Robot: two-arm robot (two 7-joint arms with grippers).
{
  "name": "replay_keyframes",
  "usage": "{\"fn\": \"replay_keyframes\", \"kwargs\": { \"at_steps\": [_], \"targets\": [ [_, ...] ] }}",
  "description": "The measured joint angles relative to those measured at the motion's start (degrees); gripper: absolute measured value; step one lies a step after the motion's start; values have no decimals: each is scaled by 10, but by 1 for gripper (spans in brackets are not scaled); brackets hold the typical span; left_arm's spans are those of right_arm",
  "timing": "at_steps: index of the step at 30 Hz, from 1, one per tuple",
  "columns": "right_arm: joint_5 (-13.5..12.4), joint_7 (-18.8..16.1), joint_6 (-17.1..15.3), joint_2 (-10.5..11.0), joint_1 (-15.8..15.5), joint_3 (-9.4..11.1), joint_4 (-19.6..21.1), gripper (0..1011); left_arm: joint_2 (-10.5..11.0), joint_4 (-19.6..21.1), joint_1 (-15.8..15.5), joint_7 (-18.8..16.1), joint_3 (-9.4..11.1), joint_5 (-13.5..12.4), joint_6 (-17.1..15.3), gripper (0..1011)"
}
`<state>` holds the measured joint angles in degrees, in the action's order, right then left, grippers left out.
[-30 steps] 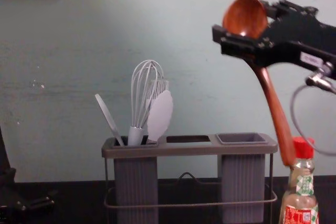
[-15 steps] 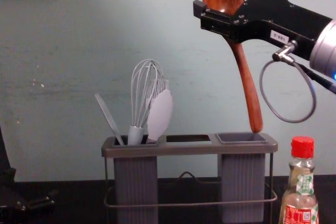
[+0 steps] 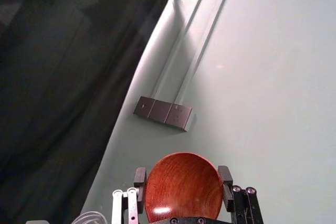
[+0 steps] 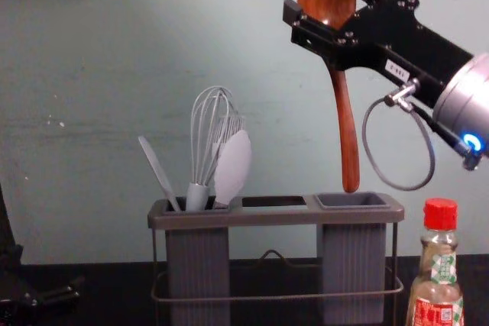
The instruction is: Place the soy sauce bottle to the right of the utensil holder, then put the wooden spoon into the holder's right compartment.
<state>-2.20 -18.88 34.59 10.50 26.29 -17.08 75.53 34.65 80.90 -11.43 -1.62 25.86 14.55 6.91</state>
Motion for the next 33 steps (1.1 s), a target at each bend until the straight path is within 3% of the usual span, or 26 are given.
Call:
{"fn": "replay_keyframes", "kwargs": {
  "at_steps": [3, 13, 33],
  "targets": [
    [-3, -3, 32, -8, 0, 4, -25, 837, 0, 0, 0, 0, 0, 0, 0, 1011],
    [-5, -14, 81, -23, 1, 14, -76, 837, 0, 0, 0, 0, 0, 0, 0, 1011],
    [8, -17, 105, -44, -9, 33, -126, 837, 0, 0, 0, 0, 0, 0, 0, 1011]
  ]
}}
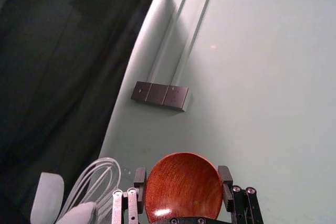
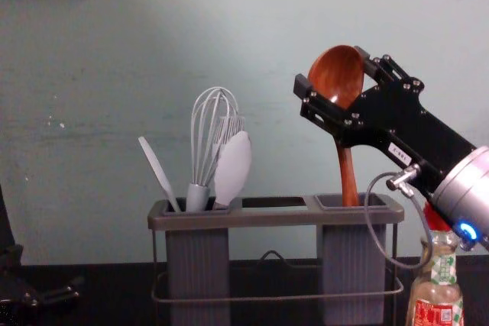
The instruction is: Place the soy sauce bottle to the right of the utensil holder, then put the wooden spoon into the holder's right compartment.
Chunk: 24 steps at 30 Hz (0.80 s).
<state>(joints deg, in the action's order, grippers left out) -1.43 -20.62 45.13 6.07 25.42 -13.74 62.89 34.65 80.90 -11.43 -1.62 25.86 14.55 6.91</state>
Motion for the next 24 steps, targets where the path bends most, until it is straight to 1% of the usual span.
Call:
{"fn": "replay_keyframes", "kwargs": {
  "at_steps": [10, 24],
  "targets": [
    [7, -3, 4, -5, -7, 3, -15, 837, 0, 0, 0, 0, 0, 0, 0, 1011],
    [9, -5, 3, -6, -15, 5, -18, 837, 0, 0, 0, 0, 0, 0, 0, 1011]
  ]
}}
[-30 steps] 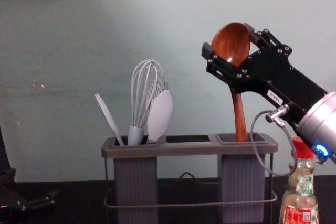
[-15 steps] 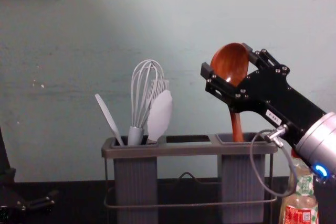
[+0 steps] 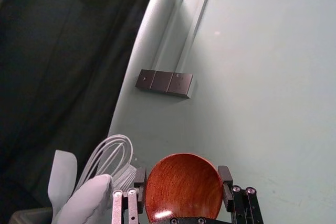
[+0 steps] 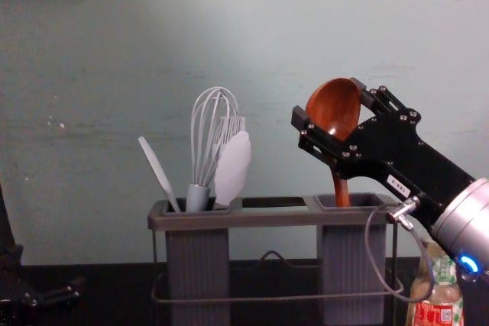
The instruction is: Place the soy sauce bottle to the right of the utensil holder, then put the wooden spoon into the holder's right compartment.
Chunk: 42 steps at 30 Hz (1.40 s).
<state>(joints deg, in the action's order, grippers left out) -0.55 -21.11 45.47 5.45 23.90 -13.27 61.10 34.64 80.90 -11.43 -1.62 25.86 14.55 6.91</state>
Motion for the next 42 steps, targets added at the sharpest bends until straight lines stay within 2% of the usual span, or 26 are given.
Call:
{"fn": "replay_keyframes", "kwargs": {
  "at_steps": [8, 15, 25, 37, 42],
  "targets": [
    [3, 0, -4, 1, -4, 0, 3, 839, 0, 0, 0, 0, 0, 0, 0, 1011],
    [4, 2, -8, 1, -7, 0, 8, 997, 0, 0, 0, 0, 0, 0, 0, 1011],
    [6, 9, -9, 1, -7, 5, 19, 1002, 0, 0, 0, 0, 0, 0, 0, 1011],
    [5, 17, -12, 18, -4, 29, 47, 1002, 0, 0, 0, 0, 0, 0, 0, 1011],
    [6, 24, -15, 31, -6, 47, 62, 1002, 0, 0, 0, 0, 0, 0, 0, 1011]
  ]
}}
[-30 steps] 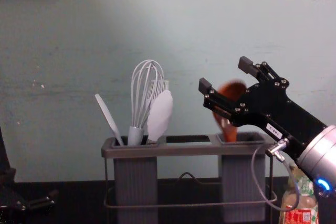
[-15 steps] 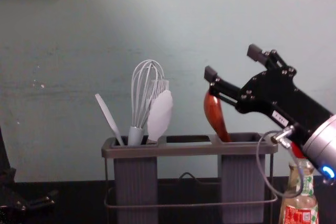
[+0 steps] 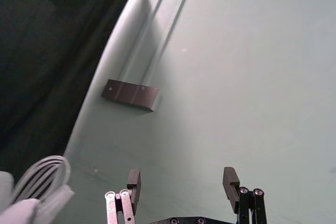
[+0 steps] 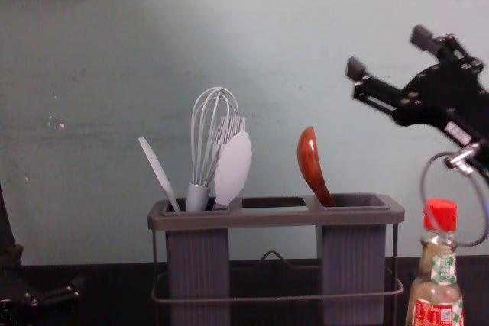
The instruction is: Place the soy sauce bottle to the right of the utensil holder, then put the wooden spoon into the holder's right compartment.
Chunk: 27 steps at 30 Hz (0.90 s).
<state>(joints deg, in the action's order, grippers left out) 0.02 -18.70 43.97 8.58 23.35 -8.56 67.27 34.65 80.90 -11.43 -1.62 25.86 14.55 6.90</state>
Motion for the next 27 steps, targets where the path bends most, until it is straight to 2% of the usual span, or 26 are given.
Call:
{"fn": "replay_keyframes", "kwargs": {
  "at_steps": [3, 6, 10, 13, 17, 21, 27],
  "targets": [
    [1, 1, -3, 5, -2, 7, 5, 1003, 0, 0, 0, 0, 0, 0, 0, 1011],
    [13, 10, -19, 13, -6, 17, 17, 1002, 0, 0, 0, 0, 0, 0, 0, 1011],
    [37, 25, -62, 24, -15, 25, 39, 1003, 0, 0, 0, 0, 0, 0, 0, 1011],
    [61, 41, -116, 38, -23, 29, 59, 1003, 0, 0, 0, 0, 0, 0, 0, 1011],
    [77, 58, -161, 49, -30, 34, 73, 1003, 0, 0, 0, 0, 0, 0, 0, 1011],
    [80, 68, -188, 58, -35, 38, 83, 1003, 0, 0, 0, 0, 0, 0, 0, 1011],
    [75, 72, -208, 74, -48, 47, 89, 1003, 0, 0, 0, 0, 0, 0, 0, 1011]
  ]
}}
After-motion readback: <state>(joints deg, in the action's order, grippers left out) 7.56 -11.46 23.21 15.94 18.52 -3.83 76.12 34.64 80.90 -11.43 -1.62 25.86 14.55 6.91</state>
